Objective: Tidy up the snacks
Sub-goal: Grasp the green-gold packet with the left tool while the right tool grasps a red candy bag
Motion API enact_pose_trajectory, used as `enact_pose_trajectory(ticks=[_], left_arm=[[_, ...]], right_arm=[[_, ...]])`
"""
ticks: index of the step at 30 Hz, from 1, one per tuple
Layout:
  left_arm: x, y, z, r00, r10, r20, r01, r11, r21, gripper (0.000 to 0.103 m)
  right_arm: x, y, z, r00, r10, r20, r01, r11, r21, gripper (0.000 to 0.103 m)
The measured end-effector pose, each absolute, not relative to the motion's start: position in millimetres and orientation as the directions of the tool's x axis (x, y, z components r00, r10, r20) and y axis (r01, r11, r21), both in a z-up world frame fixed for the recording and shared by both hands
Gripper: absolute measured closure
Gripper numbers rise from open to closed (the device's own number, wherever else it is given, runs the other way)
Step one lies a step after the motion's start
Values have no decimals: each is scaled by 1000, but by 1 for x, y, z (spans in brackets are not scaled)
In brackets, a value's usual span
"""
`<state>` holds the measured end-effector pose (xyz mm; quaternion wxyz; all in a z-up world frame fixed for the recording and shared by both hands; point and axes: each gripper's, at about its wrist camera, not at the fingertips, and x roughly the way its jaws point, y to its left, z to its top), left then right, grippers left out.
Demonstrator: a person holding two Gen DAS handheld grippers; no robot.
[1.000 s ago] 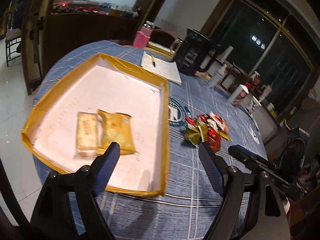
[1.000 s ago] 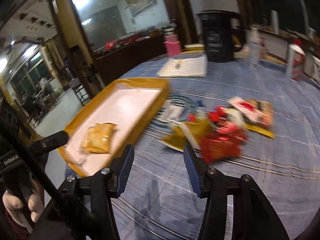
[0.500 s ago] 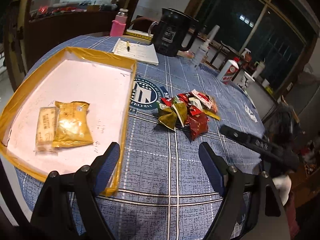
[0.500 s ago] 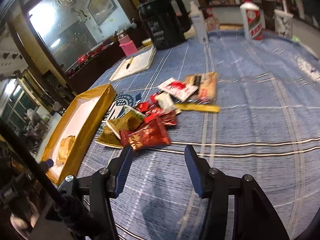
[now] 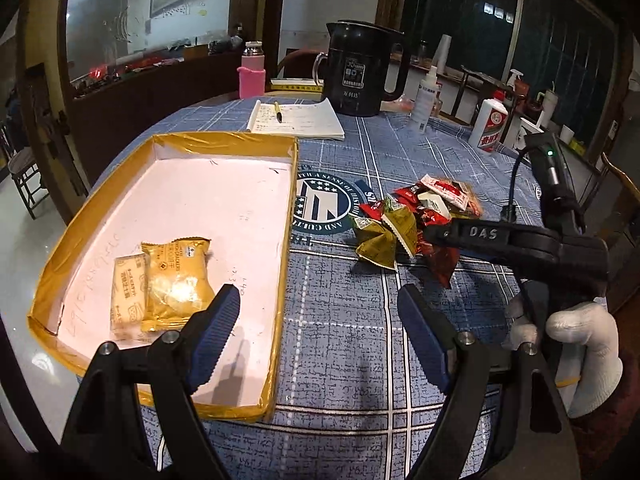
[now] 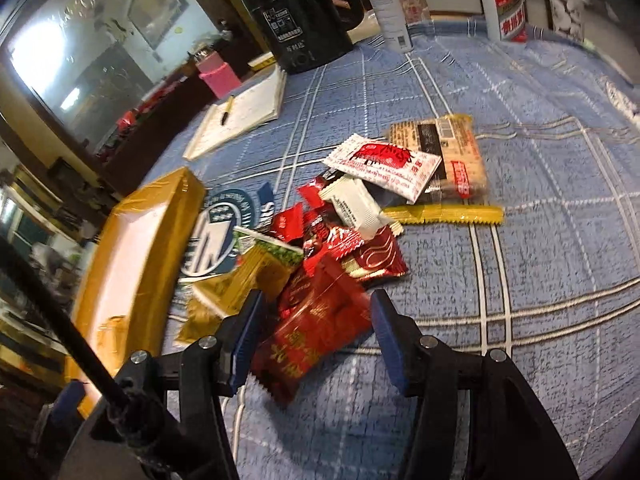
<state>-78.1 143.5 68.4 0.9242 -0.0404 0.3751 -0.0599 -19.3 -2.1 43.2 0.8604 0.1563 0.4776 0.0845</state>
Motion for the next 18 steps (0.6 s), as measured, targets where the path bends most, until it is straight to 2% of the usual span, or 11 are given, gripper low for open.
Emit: enact_pose_trajectory(ticks=[4,7,10,16,18], left_arm=[[-75,148,66,703,-158,-693,80,986,-143,22],[-75,146,67,699,-179,-692,97,983,-156,22],[-73,138,67,695,-193,-692,126,981,-147,22],[-54,115,66,647,-262,-716,201,964,-171,22],[-41,106,64,626,-278,-728,215,960,-181,22]], right_arm=[[-22,2,39,532,244,-811,-11,959,281,49],[-26,1,39,531,238,-814,-31,965,262,58],[-32,-6,39,534,264,-803,-54,959,279,65],[-42,-21,41,568,311,-762,-72,941,330,69],[-45,-31,44,598,344,-724,-83,925,371,77]])
